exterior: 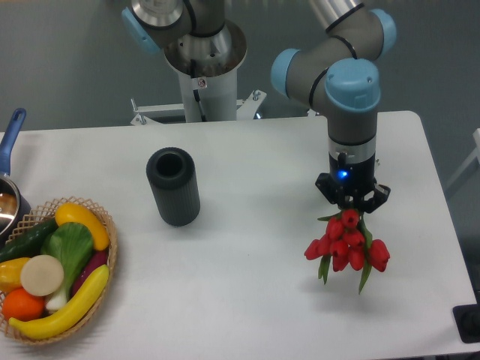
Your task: Place the flowers on the table
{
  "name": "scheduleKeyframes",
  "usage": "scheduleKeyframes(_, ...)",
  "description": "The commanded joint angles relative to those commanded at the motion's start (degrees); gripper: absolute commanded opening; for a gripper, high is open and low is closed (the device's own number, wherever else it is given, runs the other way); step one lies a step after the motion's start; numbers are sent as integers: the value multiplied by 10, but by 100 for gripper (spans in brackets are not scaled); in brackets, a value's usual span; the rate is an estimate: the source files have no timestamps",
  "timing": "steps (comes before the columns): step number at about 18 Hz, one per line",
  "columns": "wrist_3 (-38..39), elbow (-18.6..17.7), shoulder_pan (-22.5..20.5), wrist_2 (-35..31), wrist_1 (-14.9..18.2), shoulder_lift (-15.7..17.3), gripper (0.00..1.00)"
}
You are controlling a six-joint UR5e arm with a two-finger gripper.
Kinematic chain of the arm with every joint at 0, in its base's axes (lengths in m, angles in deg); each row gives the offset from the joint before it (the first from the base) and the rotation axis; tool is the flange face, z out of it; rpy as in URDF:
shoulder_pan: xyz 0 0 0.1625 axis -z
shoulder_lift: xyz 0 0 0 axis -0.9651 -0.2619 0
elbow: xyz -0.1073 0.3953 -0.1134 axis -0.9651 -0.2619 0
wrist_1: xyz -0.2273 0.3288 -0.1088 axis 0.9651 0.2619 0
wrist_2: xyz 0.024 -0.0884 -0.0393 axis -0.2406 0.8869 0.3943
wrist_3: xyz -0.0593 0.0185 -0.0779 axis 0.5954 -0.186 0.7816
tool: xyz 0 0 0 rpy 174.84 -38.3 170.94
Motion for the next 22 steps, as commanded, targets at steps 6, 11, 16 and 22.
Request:
scheduleKeyframes(6,10,-2,16,-22,-2,-23,0)
scheduleKeyframes(11,10,3,29,-22,-2,-46,6)
scheduleKeyframes(16,4,7,30,-19,-6,-57,43)
scheduleKeyframes(22,10,9,31,-19,-8,-52,100)
